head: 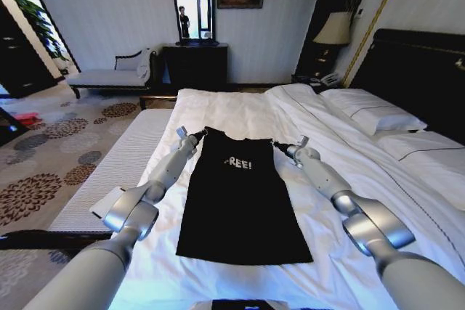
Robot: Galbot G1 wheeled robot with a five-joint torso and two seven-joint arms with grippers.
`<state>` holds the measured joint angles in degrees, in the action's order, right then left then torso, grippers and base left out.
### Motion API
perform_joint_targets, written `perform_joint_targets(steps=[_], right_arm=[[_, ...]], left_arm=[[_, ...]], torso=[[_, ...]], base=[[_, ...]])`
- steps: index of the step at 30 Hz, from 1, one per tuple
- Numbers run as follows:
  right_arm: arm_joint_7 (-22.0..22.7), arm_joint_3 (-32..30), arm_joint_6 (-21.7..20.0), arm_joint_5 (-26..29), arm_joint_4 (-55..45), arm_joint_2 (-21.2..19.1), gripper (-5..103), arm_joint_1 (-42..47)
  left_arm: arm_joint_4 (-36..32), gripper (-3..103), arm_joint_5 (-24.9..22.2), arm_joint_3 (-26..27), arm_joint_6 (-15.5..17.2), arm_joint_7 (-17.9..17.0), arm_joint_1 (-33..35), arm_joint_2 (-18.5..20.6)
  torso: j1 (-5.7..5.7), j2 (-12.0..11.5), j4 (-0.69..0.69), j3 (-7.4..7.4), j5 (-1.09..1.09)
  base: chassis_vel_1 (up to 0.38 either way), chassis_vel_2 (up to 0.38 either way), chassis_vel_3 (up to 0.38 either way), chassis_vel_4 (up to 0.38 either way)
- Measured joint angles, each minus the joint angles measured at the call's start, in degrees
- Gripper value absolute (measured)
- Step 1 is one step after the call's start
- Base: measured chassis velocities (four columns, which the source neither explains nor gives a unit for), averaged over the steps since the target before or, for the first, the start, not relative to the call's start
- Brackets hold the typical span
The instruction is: Fold the clothes on the bed.
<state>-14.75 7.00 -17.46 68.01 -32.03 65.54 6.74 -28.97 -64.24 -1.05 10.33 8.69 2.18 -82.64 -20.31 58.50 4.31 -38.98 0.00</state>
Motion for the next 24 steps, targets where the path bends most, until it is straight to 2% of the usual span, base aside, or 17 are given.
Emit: perform_joint_targets(steps=[8, 15, 18, 22, 24], right_arm=[[0.0, 0.1, 0.4, 0.1, -0.4, -0.9, 0, 0.2], [-0.1, -1.5, 0.9, -0.1, -5.5, -4.1, 0, 3.0], [-3.1, -1.6, 3.4, -4.8, -8.7, -7.2, 0, 5.4], [-3.9, -1.7, 3.9, -4.8, -11.0, -8.6, 0, 6.6], [-5.9, -1.9, 5.0, -5.4, -12.9, -9.7, 0, 7.8]], left_arm=[[-1.7, 1, 0.1, -0.1, 0.2, -0.6, 1.1, 0.5], [-7.8, 1, -0.6, -0.1, 0.2, -2.5, 5.1, 1.6], [-13.4, 1, -3.1, -0.8, 0.2, -3.7, 8.0, 4.2], [-16.7, 1, -4.6, -1.4, 0.2, -4.4, 9.4, 5.7], [-19.7, 1, -5.7, -1.6, 0.2, -5.2, 10.6, 6.8]], torso=[[0.00, 0.0, 0.02, 0.01, 0.00], [0.00, 0.0, 0.02, 0.01, 0.01], [0.00, 0.0, 0.03, 0.01, 0.01], [0.00, 0.0, 0.02, 0.01, 0.00], [0.00, 0.0, 0.01, 0.01, 0.00]], base=[[0.000, 0.000, 0.000, 0.000], [0.000, 0.000, 0.000, 0.000], [0.000, 0.000, 0.000, 0.000], [0.000, 0.000, 0.000, 0.000], [0.000, 0.000, 0.000, 0.000]])
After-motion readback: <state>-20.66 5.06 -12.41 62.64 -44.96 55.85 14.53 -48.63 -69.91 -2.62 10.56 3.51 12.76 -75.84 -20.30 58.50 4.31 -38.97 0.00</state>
